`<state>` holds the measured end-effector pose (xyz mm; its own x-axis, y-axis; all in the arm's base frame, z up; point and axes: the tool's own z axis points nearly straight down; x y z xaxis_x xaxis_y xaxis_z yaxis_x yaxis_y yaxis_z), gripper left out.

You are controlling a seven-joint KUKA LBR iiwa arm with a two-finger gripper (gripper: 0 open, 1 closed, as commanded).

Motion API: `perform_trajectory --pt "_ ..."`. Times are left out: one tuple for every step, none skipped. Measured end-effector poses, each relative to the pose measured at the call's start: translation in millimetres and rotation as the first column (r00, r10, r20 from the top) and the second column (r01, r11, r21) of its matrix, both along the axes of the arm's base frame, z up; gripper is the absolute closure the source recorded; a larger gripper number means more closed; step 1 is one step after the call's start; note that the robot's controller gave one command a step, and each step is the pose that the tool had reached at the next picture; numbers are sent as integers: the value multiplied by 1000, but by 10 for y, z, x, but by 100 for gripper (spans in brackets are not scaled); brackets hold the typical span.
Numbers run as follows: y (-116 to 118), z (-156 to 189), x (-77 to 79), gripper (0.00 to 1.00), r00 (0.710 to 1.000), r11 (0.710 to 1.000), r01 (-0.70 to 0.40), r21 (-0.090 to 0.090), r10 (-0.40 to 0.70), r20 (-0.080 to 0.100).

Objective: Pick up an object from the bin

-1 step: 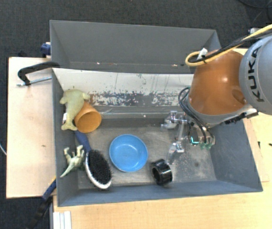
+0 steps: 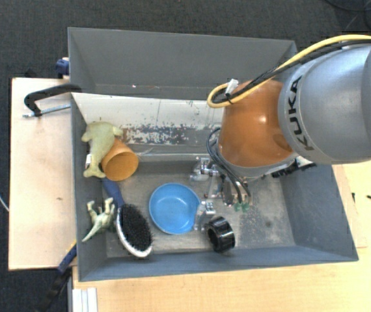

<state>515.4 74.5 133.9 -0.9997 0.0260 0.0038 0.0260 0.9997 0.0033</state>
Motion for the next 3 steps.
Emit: perform_trajectory --pt "356 -610 719 0 958 958 -287 -2 287 9" --pt "366 -564 759 100 959 959 -282 -2 282 26" --pt "151 1042 692 100 922 922 -387 -6 387 19"
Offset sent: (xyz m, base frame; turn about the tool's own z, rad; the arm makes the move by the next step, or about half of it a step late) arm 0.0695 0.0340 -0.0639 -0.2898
